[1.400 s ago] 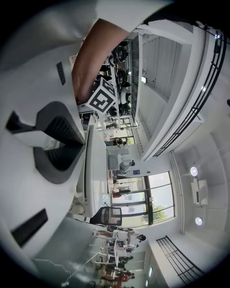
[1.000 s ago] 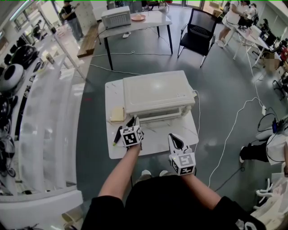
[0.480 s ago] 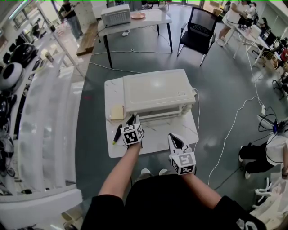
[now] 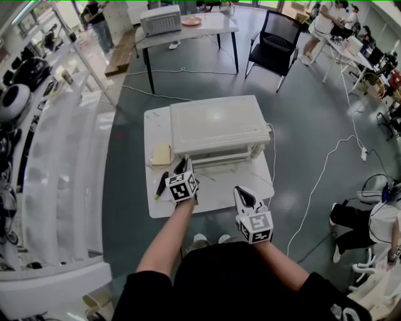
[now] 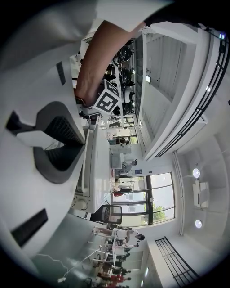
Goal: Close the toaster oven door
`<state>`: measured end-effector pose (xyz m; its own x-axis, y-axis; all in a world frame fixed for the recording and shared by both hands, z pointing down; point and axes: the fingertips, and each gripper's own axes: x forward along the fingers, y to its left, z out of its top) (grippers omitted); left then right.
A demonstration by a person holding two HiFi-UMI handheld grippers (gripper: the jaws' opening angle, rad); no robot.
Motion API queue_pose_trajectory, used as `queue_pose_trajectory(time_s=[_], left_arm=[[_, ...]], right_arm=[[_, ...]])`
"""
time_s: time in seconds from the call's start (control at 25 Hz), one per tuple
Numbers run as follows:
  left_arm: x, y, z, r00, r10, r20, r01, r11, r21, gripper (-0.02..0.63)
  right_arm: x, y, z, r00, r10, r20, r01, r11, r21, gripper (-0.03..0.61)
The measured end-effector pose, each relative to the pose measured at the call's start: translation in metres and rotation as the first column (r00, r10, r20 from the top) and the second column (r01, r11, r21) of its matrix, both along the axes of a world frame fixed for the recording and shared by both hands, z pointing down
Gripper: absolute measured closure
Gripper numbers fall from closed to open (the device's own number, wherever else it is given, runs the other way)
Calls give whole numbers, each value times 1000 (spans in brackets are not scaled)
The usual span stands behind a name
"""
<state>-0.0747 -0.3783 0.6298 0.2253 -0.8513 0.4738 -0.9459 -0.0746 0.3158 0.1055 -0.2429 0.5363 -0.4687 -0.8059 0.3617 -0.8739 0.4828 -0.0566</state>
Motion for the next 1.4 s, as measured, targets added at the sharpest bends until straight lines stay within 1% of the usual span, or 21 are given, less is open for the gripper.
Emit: queue_pose_trajectory(time_s=[0.04, 0.16, 0.28, 0.4, 0.52, 0.68, 0.88, 0.96, 1.04, 1.12, 1.16, 1.24, 1.28, 1.32, 1.4], left_arm=[[0, 2, 0, 1000, 1, 4, -1, 1000, 11, 537], [0, 10, -3, 1000, 2, 13, -3, 999, 43, 503], [-3, 19, -8, 1000, -5, 13, 5, 998, 61, 489], [-4, 34, -16, 1000, -16, -3, 16, 997, 72, 486], [-2, 55, -36, 1000, -6, 2, 5, 993, 118, 485], [4, 85, -65, 999, 30, 43, -38, 978, 205, 486], [2, 131, -94, 991, 83, 102, -110, 950, 293, 486], [-7, 148, -105, 989, 85, 122, -120, 941, 317, 486], [-16, 163, -112, 989, 72, 130, -112, 938, 327, 486], [-25, 178, -118, 989, 67, 135, -109, 935, 336, 495], [-30, 184, -120, 989, 67, 132, -109, 933, 343, 521], [-40, 192, -123, 992, 69, 105, -103, 926, 362, 547], [-43, 196, -124, 994, 71, 87, -98, 921, 376, 571], [-47, 198, -125, 995, 70, 74, -94, 917, 387, 580], [-51, 202, -122, 996, 61, 66, -82, 916, 392, 583]], right_arm=[[0, 2, 0, 1000, -2, -2, 2, 1000, 1, 557], [4, 5, -3, 1000, -2, -3, 3, 1000, 8, 557], [9, 6, -3, 1000, 2, -3, -2, 1000, 10, 557], [13, 9, -6, 1000, 3, 0, -3, 1000, 14, 557], [19, 14, -14, 1000, 7, 6, -7, 1000, 26, 557], [28, 18, -22, 1000, 10, 8, -11, 999, 48, 557], [38, 17, -26, 1000, 24, 5, -25, 996, 88, 557], [40, 15, -30, 1000, 18, -5, -18, 994, 106, 557], [48, 14, -40, 1000, 9, -3, -9, 993, 119, 557], [61, 14, -53, 1000, 15, 4, -16, 990, 138, 557], [67, 13, -59, 1000, 24, 5, -24, 989, 148, 557], [78, 10, -66, 999, 44, -5, -43, 984, 171, 557], [82, 9, -66, 998, 55, -19, -50, 982, 181, 557], [86, 8, -65, 997, 63, -37, -55, 981, 188, 557], [89, 10, -61, 996, 72, -57, -60, 980, 191, 557]])
